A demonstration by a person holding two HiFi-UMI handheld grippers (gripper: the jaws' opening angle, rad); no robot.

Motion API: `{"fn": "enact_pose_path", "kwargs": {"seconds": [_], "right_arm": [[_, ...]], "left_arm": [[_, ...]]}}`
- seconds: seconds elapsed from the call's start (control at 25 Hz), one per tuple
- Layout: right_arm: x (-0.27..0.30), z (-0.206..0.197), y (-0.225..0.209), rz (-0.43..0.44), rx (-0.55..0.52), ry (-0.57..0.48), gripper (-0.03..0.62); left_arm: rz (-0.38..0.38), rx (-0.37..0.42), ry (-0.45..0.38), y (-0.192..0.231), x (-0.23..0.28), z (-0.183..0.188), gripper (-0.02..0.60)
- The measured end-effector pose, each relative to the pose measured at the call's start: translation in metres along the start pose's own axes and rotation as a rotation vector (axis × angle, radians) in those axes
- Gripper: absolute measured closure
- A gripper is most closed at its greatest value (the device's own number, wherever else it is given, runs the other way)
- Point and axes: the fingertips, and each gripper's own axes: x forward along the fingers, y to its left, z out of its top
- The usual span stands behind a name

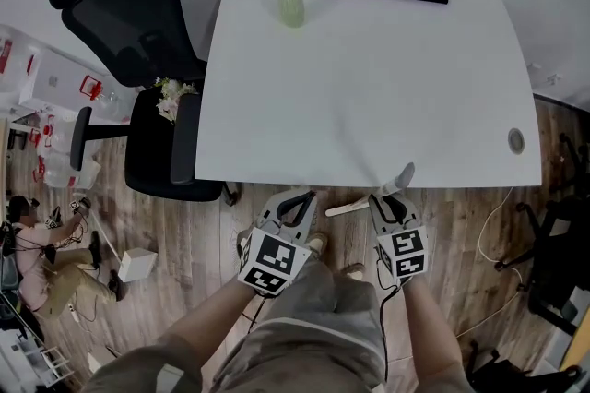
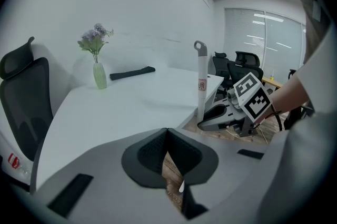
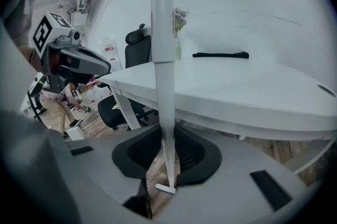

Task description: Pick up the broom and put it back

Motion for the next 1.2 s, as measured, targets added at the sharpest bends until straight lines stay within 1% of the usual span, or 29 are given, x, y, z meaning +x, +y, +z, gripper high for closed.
{"fn": "enact_pose_path", "kwargs": {"seconds": [0.12,0.16,0.36,0.48,0.56,0.76,0.92,1.08,1.2], "right_arm": [[0.004,-0.003,0.001,0.019,0.005,0.0,0.488],[0.005,-0.003,0.0,0.015,0.007,0.0,0.485],[-0.001,0.0,-0.005,-0.013,0.04,0.003,0.42],[-0.012,0.008,-0.006,-0.023,0.057,0.002,0.41],[-0.026,0.018,-0.006,-0.039,0.062,-0.023,0.408],[-0.073,0.055,-0.009,-0.075,0.041,-0.101,0.41],[-0.114,0.096,-0.006,-0.092,0.047,-0.178,0.442],[-0.159,0.142,-0.001,-0.103,0.065,-0.265,0.461],[-0.199,0.17,0.002,-0.117,0.055,-0.325,0.484]], "left_arm": [[0.001,0.002,-0.002,0.004,0.001,0.003,0.566],[0.001,0.003,-0.001,0.006,0.001,0.003,0.566],[-0.001,0.01,0.006,0.008,-0.001,0.008,0.566],[-0.006,0.019,0.001,0.008,-0.004,0.015,0.566],[-0.01,0.024,-0.007,0.006,-0.008,0.024,0.566],[-0.02,0.039,-0.04,0.002,-0.022,0.055,0.566],[-0.025,0.052,-0.077,-0.005,-0.038,0.082,0.566],[-0.037,0.077,-0.128,-0.011,-0.057,0.114,0.566],[-0.04,0.091,-0.165,-0.018,-0.072,0.135,0.566]]}}
